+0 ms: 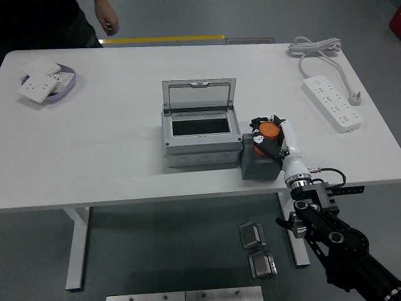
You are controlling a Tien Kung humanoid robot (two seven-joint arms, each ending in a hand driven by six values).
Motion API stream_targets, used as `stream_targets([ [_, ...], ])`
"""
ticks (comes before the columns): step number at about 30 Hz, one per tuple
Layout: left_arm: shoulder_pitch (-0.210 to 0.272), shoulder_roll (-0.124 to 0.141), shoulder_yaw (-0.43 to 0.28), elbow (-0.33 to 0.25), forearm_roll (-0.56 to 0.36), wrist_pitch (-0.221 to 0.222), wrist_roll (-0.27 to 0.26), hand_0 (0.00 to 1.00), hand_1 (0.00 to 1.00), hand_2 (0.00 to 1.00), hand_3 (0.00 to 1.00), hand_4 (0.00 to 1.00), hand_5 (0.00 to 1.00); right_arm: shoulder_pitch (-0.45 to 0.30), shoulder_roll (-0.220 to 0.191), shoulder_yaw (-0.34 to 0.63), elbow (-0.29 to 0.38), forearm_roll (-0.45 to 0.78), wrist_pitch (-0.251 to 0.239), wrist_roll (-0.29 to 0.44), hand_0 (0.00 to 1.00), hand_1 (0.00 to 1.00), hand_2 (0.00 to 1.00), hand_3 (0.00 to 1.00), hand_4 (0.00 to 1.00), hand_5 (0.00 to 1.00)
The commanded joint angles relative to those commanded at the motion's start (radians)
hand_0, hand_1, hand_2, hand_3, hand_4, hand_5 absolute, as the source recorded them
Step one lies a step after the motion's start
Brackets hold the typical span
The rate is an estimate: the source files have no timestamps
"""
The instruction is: Pick up the cylinder from the cube,place it in the box,flap close box
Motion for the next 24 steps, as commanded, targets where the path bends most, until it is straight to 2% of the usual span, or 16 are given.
stream_targets([
  [6, 0.001, 0.0, -0.003, 0.0, 0.003, 0.001, 0.002, 0.596, 0.619, 0.603, 0.614, 0.679, 0.301, 0.018, -0.012, -0.004, 0.027, -0.029, -0.013, -0.011, 0.641, 0.593, 0.533, 0.46, 0.147, 0.002],
  [10, 0.002, -0.001, -0.009, 0.0, 0.008, 0.002, 0.005, 0.596, 0.619, 0.603, 0.614, 0.679, 0.301, 0.054, -0.027, -0.025, 0.057, -0.087, -0.042, -0.055, 0.641, 0.593, 0.533, 0.46, 0.147, 0.002],
  [13, 0.004, -0.001, -0.022, 0.0, 0.019, 0.003, 0.013, 0.597, 0.62, 0.604, 0.614, 0.681, 0.307, 0.111, -0.039, -0.074, 0.077, -0.16, -0.079, -0.121, 0.649, 0.597, 0.535, 0.452, 0.16, 0.002],
  [16, 0.006, 0.001, -0.036, 0.0, 0.031, 0.005, 0.02, 0.597, 0.62, 0.604, 0.614, 0.681, 0.307, 0.171, -0.037, -0.129, 0.079, -0.256, -0.095, -0.194, 0.649, 0.597, 0.535, 0.452, 0.16, 0.002],
  [17, 0.006, 0.002, -0.039, 0.0, 0.035, 0.006, 0.023, 0.598, 0.619, 0.604, 0.615, 0.682, 0.311, 0.196, -0.035, -0.151, 0.077, -0.294, -0.096, -0.224, 0.572, 0.554, 0.522, 0.432, 0.174, 0.002],
  [23, 0.004, 0.01, -0.051, 0.0, 0.045, 0.006, 0.029, 0.598, 0.619, 0.604, 0.615, 0.682, 0.311, 0.323, -0.005, -0.263, 0.04, -0.504, -0.057, -0.379, 0.572, 0.554, 0.522, 0.432, 0.174, 0.002],
  [24, 0.003, 0.011, -0.05, 0.0, 0.045, 0.006, 0.029, 0.598, 0.62, 0.606, 0.615, 0.683, 0.313, 0.345, 0.001, -0.283, 0.032, -0.539, -0.046, -0.406, 0.066, 0.232, 0.411, 0.361, 0.115, 0.002],
])
